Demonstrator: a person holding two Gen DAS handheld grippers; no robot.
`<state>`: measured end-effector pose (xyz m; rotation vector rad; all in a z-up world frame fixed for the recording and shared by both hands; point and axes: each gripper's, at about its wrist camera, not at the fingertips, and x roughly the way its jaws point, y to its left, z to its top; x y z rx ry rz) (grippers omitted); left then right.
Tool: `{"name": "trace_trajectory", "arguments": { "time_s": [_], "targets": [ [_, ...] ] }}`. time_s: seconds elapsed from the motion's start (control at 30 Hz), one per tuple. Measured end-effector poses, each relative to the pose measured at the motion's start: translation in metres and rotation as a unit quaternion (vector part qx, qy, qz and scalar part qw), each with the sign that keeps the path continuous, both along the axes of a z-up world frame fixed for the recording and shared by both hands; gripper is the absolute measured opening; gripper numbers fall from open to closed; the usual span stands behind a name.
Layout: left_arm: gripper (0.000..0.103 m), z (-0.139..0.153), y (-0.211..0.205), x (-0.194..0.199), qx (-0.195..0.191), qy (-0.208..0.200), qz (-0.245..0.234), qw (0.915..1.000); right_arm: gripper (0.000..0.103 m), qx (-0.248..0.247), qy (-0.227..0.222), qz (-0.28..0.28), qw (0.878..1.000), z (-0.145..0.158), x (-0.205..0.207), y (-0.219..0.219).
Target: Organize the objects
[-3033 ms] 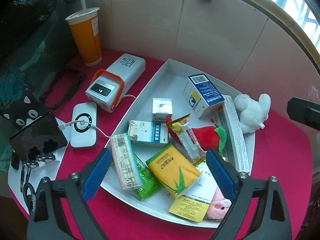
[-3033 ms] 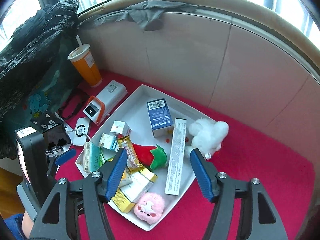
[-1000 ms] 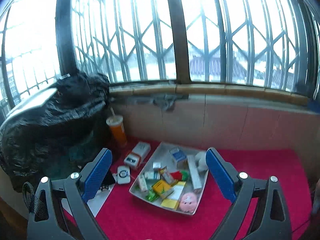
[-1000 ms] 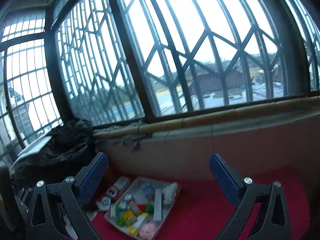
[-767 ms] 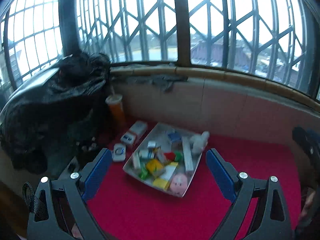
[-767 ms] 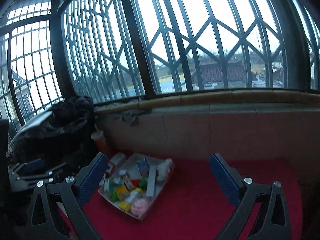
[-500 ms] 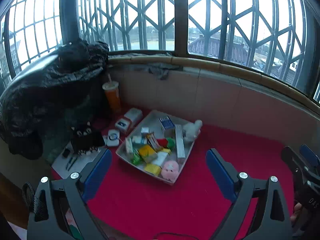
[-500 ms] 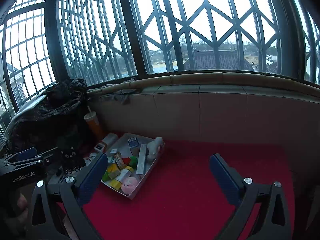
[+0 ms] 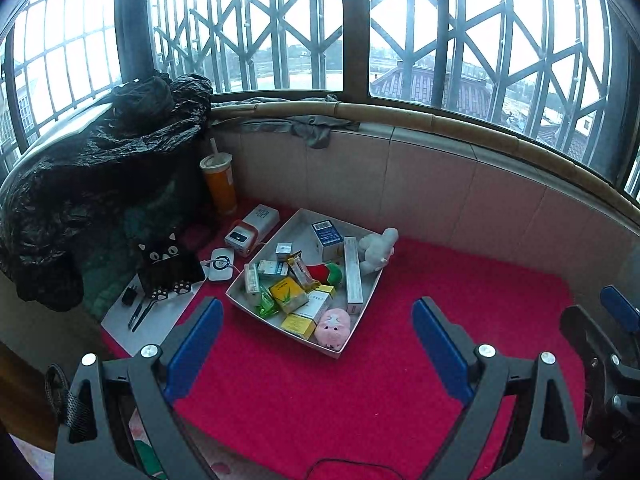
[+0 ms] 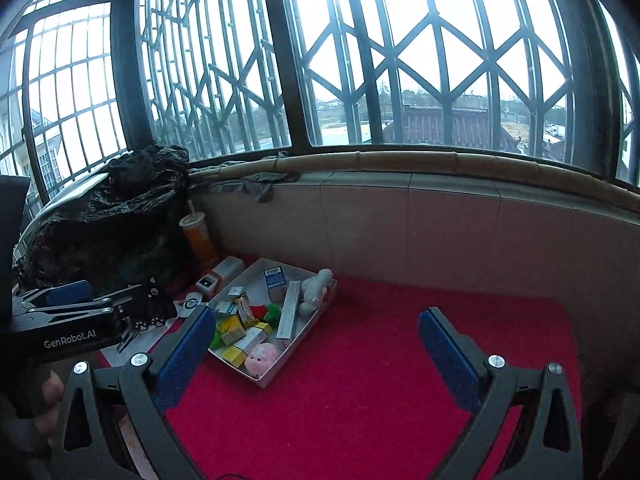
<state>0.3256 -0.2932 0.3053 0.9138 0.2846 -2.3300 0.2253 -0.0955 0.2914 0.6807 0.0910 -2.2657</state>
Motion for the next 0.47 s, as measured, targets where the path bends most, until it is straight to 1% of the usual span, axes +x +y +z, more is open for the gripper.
{"name": "trace_trajectory", "arguments": {
  "time_s": [0.47],
  "targets": [
    [0.095,-0.0028,-0.0018,-0.0037,0.0,-0.004,-0.006,1.0,0.103,0.005,-0.013,0.001,1.0,-0.0038,-0.006,-0.0039]
  ]
}}
